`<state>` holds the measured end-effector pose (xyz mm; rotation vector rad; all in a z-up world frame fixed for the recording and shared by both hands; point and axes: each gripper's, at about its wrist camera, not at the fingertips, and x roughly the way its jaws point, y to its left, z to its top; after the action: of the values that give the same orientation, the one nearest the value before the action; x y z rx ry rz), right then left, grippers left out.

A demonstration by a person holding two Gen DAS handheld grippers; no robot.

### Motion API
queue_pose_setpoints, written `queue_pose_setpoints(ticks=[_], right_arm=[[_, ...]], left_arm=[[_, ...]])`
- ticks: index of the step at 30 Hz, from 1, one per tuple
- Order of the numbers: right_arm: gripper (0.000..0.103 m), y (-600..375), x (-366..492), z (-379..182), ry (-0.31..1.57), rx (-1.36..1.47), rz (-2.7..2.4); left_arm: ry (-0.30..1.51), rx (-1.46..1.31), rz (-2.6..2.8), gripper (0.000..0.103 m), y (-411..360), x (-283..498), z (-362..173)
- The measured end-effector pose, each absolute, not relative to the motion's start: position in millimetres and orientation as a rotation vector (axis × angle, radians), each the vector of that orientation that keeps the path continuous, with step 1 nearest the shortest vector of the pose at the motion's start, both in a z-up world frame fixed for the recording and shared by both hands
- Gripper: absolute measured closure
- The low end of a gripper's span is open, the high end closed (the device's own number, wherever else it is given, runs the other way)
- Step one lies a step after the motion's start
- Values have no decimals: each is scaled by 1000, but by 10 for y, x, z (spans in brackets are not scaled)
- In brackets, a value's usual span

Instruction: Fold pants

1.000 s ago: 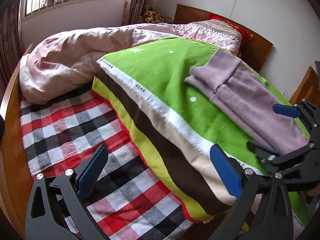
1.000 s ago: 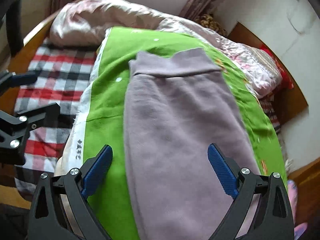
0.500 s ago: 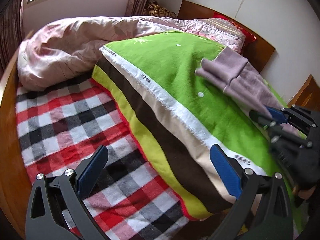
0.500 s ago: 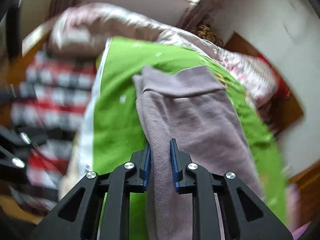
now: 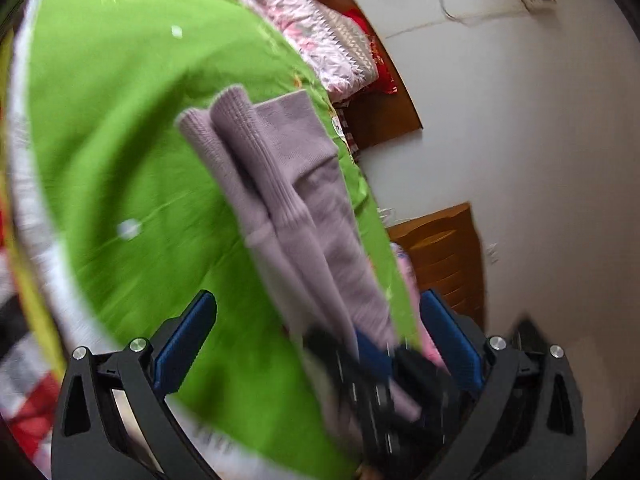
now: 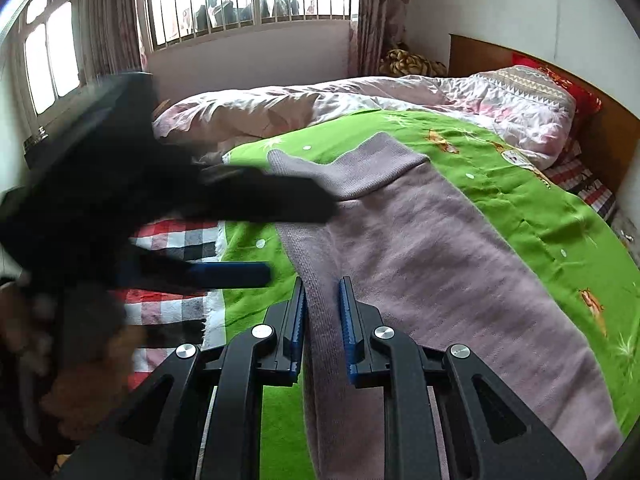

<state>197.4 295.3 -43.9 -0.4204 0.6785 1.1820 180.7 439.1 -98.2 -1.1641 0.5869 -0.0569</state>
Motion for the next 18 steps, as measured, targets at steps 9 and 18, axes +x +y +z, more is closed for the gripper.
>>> queue_pose_setpoints(ticks=[9,18], right_arm=[[9,2733,2055,-341,760,-389,1209],[25,1682,2266,-180,808,-366,1025]], left_arm=[[607,-1195,-52,77,4557,2261,-1254],[599,-1206,-81,77,4609,2267,-1317]])
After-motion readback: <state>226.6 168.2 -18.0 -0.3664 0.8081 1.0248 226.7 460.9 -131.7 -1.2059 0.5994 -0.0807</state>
